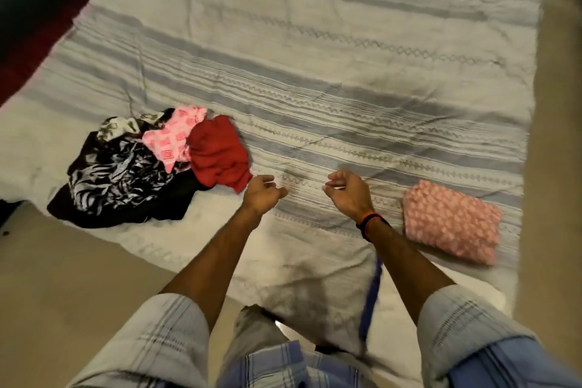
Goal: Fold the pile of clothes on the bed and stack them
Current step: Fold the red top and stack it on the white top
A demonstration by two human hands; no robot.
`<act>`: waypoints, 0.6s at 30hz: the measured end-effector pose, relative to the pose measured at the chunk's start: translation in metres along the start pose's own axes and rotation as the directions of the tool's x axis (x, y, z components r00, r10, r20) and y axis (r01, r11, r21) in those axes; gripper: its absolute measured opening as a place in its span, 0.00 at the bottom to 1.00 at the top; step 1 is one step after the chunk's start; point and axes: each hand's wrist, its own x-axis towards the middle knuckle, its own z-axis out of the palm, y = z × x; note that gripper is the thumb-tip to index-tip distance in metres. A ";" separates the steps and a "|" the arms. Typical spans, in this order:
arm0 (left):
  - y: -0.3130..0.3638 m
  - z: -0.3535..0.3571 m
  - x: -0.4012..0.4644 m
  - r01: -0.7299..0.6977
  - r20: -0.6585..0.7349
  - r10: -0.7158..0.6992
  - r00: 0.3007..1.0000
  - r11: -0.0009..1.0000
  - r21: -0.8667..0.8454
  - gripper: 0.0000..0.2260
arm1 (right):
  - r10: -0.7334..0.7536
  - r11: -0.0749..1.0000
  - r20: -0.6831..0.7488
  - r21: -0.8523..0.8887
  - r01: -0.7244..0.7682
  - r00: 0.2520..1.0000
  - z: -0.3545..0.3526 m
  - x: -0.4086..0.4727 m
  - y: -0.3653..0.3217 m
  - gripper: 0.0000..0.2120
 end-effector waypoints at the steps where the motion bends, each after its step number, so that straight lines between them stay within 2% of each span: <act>1: -0.001 -0.016 0.006 0.003 0.000 -0.003 1.000 1.000 -0.004 0.23 | -0.006 1.000 -0.001 -0.016 0.006 1.000 0.015 0.003 -0.009 0.12; 7: -0.017 -0.111 0.055 0.071 -0.056 -0.074 0.996 0.996 -0.059 0.20 | 0.010 0.996 0.060 -0.085 -0.005 0.998 0.110 0.024 -0.059 0.12; 10: -0.031 -0.152 0.085 0.117 -0.074 -0.122 0.990 0.991 -0.072 0.21 | 0.027 0.992 0.102 -0.127 -0.014 0.994 0.157 0.040 -0.079 0.13; 18: -0.056 -0.202 0.163 0.179 -0.103 -0.186 0.977 0.981 -0.080 0.24 | 0.060 0.964 0.207 -0.265 -0.003 0.976 0.234 0.096 -0.099 0.14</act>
